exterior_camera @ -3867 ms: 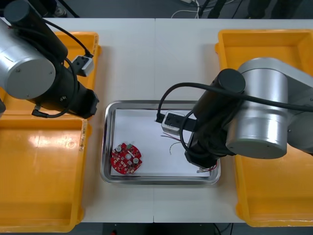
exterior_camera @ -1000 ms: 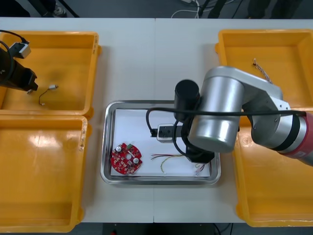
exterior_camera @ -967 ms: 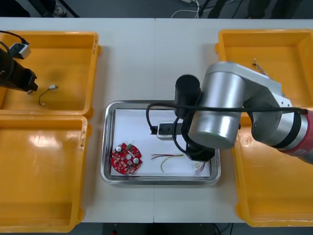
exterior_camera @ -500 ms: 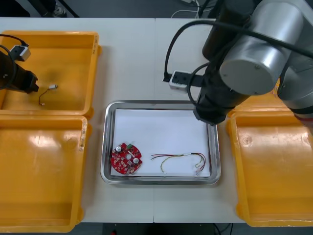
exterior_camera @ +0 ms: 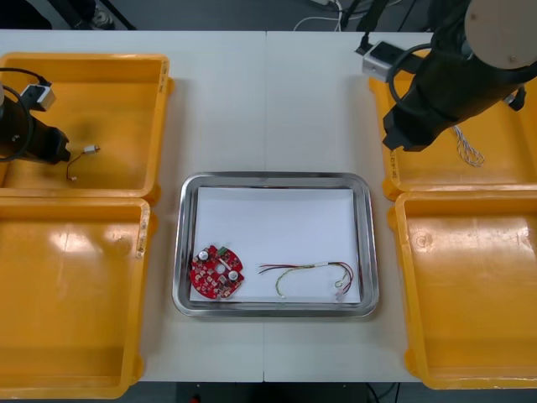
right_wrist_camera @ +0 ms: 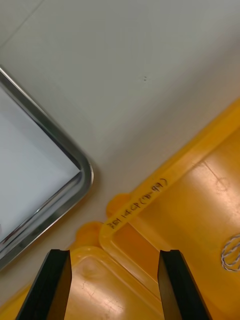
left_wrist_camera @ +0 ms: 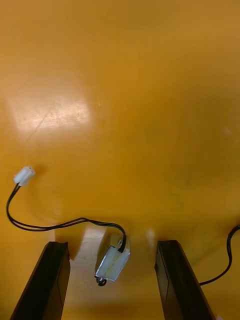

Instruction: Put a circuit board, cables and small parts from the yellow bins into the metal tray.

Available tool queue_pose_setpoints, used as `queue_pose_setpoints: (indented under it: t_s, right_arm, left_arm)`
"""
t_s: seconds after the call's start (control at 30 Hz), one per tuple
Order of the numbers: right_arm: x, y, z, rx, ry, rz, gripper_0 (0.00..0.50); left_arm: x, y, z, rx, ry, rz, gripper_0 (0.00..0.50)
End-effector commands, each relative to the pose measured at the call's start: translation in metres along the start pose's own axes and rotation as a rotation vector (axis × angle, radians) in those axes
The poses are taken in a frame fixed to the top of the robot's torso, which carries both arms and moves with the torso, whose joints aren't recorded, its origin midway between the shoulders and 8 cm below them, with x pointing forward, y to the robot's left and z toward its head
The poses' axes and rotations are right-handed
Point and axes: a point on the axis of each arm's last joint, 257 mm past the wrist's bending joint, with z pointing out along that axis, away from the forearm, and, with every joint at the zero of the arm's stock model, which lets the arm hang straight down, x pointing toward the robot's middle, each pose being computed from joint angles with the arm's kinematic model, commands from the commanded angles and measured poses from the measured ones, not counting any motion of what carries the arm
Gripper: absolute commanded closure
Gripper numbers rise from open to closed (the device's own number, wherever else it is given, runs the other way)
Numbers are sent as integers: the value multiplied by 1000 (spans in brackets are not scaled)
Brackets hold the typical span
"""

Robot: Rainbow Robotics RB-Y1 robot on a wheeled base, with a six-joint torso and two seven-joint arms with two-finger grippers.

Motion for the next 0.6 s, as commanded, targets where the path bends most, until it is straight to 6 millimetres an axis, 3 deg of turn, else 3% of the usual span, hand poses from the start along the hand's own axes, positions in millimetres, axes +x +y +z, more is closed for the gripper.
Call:
queue_pose_setpoints:
  t_s: [0.03,0.13,0.17,0.2,0.23,0.6]
  right_arm:
    - [-3,-55,-32,97,-39,108,0]
    - [2,-74,-36,122,-39,165,0]
    - [5,-80,-37,124,-36,188,0]
    - [6,-83,-37,124,-35,200,0]
    - [10,-89,-37,118,-31,227,0]
    - [41,-137,-36,109,10,421,0]
  left_arm:
    - [-37,2,-22,-15,-66,108,0]
    - [-38,0,-21,-7,-68,111,12]
    - [-37,-1,-21,-6,-67,114,308]
    - [-37,0,-21,-10,-66,117,466]
    - [-36,-1,-20,-9,-62,122,500]
    - [-35,0,-20,-13,-59,134,500]
